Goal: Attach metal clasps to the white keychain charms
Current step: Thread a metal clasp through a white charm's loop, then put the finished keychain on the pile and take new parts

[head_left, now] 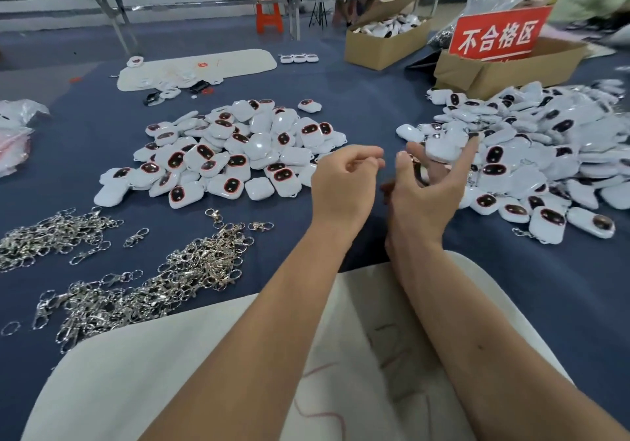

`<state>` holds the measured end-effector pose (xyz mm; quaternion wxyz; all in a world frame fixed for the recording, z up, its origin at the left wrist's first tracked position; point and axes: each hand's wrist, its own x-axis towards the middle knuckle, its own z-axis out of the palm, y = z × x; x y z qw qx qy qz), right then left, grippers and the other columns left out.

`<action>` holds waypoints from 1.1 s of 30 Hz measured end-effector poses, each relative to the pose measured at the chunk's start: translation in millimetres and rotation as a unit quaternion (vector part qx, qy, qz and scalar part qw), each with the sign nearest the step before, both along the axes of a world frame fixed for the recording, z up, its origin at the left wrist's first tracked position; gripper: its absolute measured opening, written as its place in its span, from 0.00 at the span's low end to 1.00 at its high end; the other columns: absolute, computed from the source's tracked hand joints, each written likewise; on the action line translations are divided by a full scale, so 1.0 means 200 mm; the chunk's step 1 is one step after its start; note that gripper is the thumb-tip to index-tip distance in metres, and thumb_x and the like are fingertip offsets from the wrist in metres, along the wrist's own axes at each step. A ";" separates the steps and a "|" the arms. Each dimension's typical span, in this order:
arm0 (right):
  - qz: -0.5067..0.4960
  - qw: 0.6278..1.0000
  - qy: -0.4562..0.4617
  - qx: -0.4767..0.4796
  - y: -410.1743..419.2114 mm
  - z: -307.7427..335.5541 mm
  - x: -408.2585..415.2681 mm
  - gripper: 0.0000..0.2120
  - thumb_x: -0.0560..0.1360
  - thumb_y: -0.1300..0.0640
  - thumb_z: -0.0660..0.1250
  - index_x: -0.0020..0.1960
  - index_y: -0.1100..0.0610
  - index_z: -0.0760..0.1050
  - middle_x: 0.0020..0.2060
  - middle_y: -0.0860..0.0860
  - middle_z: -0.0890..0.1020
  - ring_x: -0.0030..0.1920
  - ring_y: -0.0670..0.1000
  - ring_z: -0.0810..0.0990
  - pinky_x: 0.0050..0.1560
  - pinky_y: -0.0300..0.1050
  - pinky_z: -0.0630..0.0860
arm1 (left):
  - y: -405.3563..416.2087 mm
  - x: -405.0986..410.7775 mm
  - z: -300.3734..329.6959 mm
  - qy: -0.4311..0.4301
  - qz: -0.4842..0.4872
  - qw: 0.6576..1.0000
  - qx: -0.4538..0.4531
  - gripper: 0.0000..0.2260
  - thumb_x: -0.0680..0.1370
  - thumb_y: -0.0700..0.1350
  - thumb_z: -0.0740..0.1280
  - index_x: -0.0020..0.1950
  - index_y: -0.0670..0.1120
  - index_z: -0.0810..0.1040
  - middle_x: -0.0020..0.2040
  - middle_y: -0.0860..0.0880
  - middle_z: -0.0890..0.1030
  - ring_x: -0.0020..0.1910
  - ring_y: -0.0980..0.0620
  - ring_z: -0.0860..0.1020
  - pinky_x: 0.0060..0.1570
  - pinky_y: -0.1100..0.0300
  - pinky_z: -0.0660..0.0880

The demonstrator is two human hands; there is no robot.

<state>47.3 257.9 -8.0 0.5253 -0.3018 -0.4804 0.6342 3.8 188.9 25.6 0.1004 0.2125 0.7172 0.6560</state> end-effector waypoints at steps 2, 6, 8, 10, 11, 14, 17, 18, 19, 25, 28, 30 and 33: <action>0.028 0.998 -0.048 0.037 0.00 -0.02 0.01 0.51 0.77 0.66 0.71 0.85 0.40 0.42 0.63 0.52 0.83 0.40 0.45 0.85 0.44 0.39 0.81 | -0.02 0.01 -0.02 0.089 0.029 0.995 -0.042 0.09 0.78 0.37 0.67 0.50 0.46 0.87 0.46 0.54 0.86 0.48 0.58 0.81 0.56 0.58 0.78; 0.078 0.952 -0.206 0.211 -0.06 -0.05 -0.02 0.41 0.78 0.64 0.70 0.84 0.48 0.56 0.54 0.47 0.86 0.37 0.44 0.83 0.48 0.35 0.78 | -0.16 -0.02 -0.05 0.205 0.072 0.965 -0.144 0.10 0.75 0.36 0.67 0.47 0.47 0.86 0.45 0.53 0.85 0.47 0.54 0.80 0.52 0.58 0.76; 0.109 0.889 -0.283 0.342 -0.10 -0.05 -0.04 0.24 0.78 0.62 0.70 0.73 0.52 0.75 0.53 0.46 0.86 0.42 0.47 0.82 0.52 0.43 0.78 | -0.27 -0.07 -0.05 0.245 0.118 0.938 -0.215 0.12 0.73 0.37 0.65 0.47 0.49 0.85 0.48 0.50 0.85 0.50 0.50 0.79 0.53 0.57 0.73; 0.147 0.803 -0.323 0.478 -0.17 -0.04 -0.05 0.18 0.77 0.61 0.69 0.66 0.53 0.81 0.60 0.49 0.83 0.57 0.53 0.79 0.59 0.48 0.75 | -0.39 -0.14 -0.06 0.280 0.159 0.890 -0.322 0.13 0.73 0.39 0.64 0.51 0.51 0.85 0.53 0.49 0.83 0.55 0.45 0.77 0.57 0.54 0.71; 0.181 0.755 -0.340 0.530 -0.21 -0.05 -0.05 0.19 0.78 0.61 0.69 0.68 0.53 0.79 0.65 0.50 0.81 0.64 0.55 0.76 0.64 0.49 0.73 | -0.44 -0.16 -0.07 0.286 0.168 0.867 -0.372 0.13 0.73 0.40 0.64 0.53 0.51 0.84 0.55 0.49 0.82 0.57 0.43 0.75 0.58 0.52 0.71; 0.274 0.624 -0.408 0.607 -0.26 -0.05 -0.08 0.27 0.83 0.57 0.62 0.81 0.49 0.64 0.81 0.51 0.64 0.80 0.55 0.60 0.76 0.51 0.63 | -0.56 -0.16 -0.09 0.255 0.145 0.863 -0.411 0.13 0.73 0.41 0.64 0.54 0.49 0.83 0.55 0.47 0.81 0.57 0.42 0.75 0.56 0.47 0.74; 0.276 0.630 -0.422 0.591 -0.27 -0.04 -0.08 0.27 0.84 0.56 0.62 0.81 0.51 0.63 0.79 0.49 0.68 0.78 0.53 0.64 0.78 0.55 0.59 | -0.65 -0.15 -0.09 0.210 0.131 0.898 -0.364 0.15 0.70 0.39 0.66 0.52 0.51 0.85 0.53 0.50 0.83 0.58 0.44 0.77 0.57 0.48 0.75; 0.261 0.657 -0.399 0.584 -0.27 -0.04 -0.07 0.25 0.82 0.56 0.65 0.78 0.53 0.68 0.74 0.50 0.75 0.72 0.54 0.71 0.74 0.55 0.64 | -0.68 -0.16 -0.09 0.202 0.127 0.905 -0.351 0.15 0.69 0.40 0.66 0.52 0.52 0.84 0.52 0.50 0.82 0.58 0.44 0.76 0.57 0.48 0.75; 0.240 0.687 -0.369 0.578 -0.27 -0.04 -0.06 0.22 0.80 0.58 0.68 0.74 0.54 0.74 0.67 0.50 0.80 0.65 0.55 0.75 0.68 0.55 0.69 | -0.70 -0.17 -0.09 0.199 0.119 0.909 -0.346 0.15 0.68 0.43 0.65 0.51 0.53 0.84 0.50 0.51 0.82 0.57 0.44 0.76 0.57 0.48 0.76; 0.267 0.678 -0.381 0.568 -0.26 -0.05 -0.06 0.24 0.82 0.60 0.67 0.77 0.53 0.72 0.75 0.51 0.74 0.75 0.55 0.67 0.74 0.55 0.67 | -0.71 -0.19 -0.13 0.233 0.058 0.877 -0.416 0.03 0.72 0.49 0.68 0.45 0.54 0.78 0.46 0.54 0.77 0.54 0.46 0.70 0.55 0.50 0.70; 0.290 0.681 -0.368 0.563 -0.26 -0.06 -0.07 0.23 0.81 0.61 0.66 0.76 0.50 0.73 0.65 0.50 0.78 0.65 0.55 0.71 0.67 0.55 0.70 | -0.69 -0.20 -0.16 0.253 0.067 0.872 -0.413 0.01 0.75 0.47 0.68 0.45 0.52 0.80 0.47 0.52 0.77 0.54 0.46 0.70 0.54 0.50 0.70; 0.268 0.675 -0.390 0.566 -0.26 -0.05 -0.06 0.24 0.82 0.59 0.65 0.76 0.48 0.71 0.60 0.50 0.74 0.60 0.54 0.68 0.63 0.53 0.69 | -0.68 -0.20 -0.17 0.270 0.073 0.875 -0.396 0.03 0.77 0.49 0.70 0.45 0.52 0.79 0.48 0.52 0.78 0.55 0.46 0.71 0.56 0.48 0.71; 0.261 0.713 -0.380 0.528 -0.27 -0.03 -0.06 0.18 0.81 0.59 0.61 0.70 0.51 0.75 0.52 0.50 0.70 0.55 0.51 0.67 0.57 0.48 0.70 | -0.66 -0.19 -0.18 0.281 0.084 0.914 -0.281 0.05 0.77 0.45 0.72 0.43 0.50 0.78 0.44 0.54 0.80 0.49 0.48 0.76 0.52 0.48 0.73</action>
